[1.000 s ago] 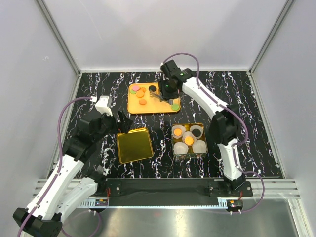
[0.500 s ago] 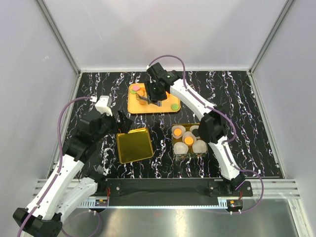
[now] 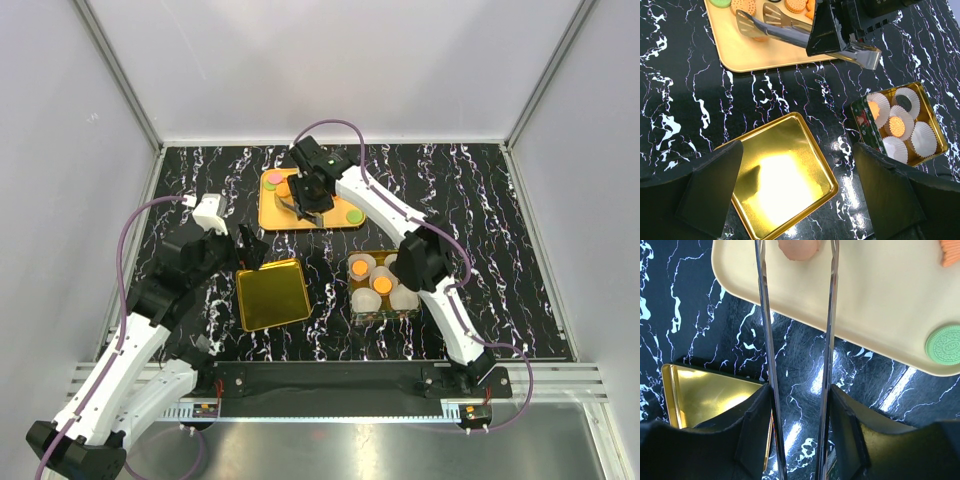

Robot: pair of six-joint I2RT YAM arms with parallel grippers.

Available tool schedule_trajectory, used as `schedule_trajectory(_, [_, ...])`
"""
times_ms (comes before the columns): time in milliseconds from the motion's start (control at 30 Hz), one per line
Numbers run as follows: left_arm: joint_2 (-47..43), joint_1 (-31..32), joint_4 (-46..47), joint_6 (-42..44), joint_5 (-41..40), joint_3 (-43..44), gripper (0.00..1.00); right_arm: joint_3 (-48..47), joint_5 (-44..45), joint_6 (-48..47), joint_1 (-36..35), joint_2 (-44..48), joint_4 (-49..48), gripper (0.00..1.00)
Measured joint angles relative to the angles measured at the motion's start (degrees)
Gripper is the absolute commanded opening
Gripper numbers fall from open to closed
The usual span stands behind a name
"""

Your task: Pack the cookies

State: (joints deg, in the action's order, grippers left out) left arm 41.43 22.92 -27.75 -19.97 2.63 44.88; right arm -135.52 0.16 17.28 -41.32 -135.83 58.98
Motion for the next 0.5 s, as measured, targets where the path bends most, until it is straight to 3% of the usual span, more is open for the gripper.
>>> schedule_trajectory(500, [-0.13, 0.0, 0.02, 0.0, 0.17, 0.0, 0.99, 1.31, 2.49, 0.0, -0.72, 0.11, 0.83, 0.53])
